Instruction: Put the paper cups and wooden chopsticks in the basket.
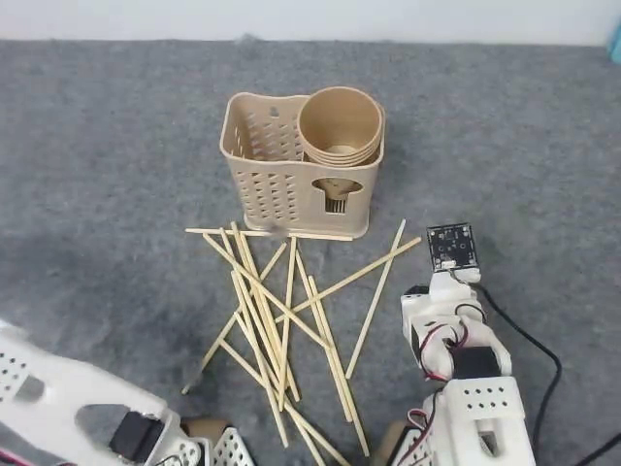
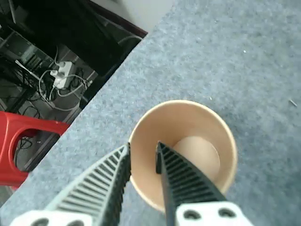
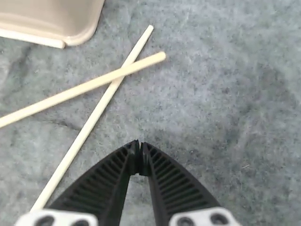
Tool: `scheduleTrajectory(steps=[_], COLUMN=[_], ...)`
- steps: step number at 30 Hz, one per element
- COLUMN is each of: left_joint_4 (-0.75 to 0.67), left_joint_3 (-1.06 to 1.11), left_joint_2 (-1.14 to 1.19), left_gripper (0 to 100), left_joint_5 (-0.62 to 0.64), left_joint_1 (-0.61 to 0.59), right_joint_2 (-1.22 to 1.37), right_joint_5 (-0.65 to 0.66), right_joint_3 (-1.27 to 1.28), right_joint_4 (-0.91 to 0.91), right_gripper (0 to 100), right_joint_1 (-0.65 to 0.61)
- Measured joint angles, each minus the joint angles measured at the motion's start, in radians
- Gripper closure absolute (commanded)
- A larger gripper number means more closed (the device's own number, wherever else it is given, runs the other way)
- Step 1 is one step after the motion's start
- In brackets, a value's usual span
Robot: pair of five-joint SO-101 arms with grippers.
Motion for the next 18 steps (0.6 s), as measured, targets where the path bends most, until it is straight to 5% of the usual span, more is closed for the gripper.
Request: scheduleTrajectory(steps=[8, 18], left_joint_4=[0.393, 0.385], left_joint_3=[-0.295, -0.189], left_joint_2=[0.04, 0.04], left_gripper=[91, 91], left_joint_5=[0.0, 0.015], left_joint_1=[0.043, 0.074], right_joint_2=[0.0, 0.0], right_joint_5=[0.0, 0.021], right_joint_3=[0.0, 0.0], right_joint_4=[0.0, 0.0], right_gripper=[99.0, 99.0], right_joint_1=[0.0, -0.002])
